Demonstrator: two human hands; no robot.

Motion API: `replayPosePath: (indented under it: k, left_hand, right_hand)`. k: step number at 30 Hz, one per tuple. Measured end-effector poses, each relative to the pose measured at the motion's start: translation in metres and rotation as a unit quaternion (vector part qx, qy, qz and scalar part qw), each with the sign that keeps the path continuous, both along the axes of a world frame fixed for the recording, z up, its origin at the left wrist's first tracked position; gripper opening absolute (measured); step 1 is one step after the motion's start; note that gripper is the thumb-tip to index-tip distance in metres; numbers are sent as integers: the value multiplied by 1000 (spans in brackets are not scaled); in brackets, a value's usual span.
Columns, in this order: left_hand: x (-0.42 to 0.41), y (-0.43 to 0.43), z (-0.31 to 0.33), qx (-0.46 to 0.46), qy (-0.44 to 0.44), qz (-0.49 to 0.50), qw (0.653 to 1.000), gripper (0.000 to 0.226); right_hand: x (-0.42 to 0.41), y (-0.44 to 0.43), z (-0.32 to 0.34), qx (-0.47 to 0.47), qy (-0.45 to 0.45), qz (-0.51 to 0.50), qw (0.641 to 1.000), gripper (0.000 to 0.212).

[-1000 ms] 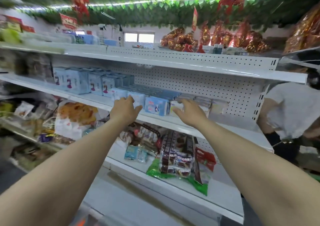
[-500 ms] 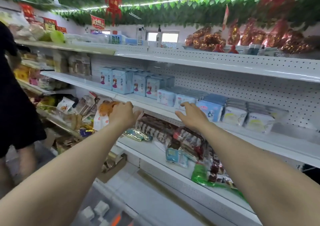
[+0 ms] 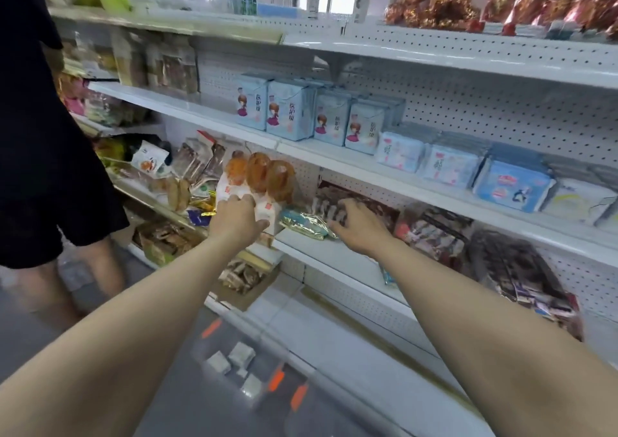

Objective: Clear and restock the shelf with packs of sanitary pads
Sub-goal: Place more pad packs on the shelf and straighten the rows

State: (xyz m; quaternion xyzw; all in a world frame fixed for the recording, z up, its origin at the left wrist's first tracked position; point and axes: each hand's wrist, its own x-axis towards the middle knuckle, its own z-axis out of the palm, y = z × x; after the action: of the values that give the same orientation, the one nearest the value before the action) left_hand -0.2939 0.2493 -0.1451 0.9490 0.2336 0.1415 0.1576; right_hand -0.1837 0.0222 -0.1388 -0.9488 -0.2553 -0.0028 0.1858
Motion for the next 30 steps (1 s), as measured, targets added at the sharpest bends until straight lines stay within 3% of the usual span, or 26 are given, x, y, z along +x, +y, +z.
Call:
replayPosePath:
  k: [10, 17, 21, 27, 30]
  left_hand:
    - [66, 90, -88, -44, 82, 16, 995, 61]
    - [111, 157, -154, -67, 119, 9, 991, 49]
    - [123, 189, -197, -119, 168, -4, 979, 48]
    - [154, 242, -263, -113, 231, -77, 963, 40]
    - [163, 262, -311, -132, 281, -88, 946, 51]
  right_hand:
    - [80, 103, -91, -42, 41, 40, 997, 62]
    - [131, 177, -154, -54, 119, 57, 990, 59]
    - [144, 209, -193, -68, 170, 39, 982, 58]
    - [153, 248, -272, -81, 231, -5, 969, 59]
    - [147, 262, -328, -97, 280, -27, 955, 57]
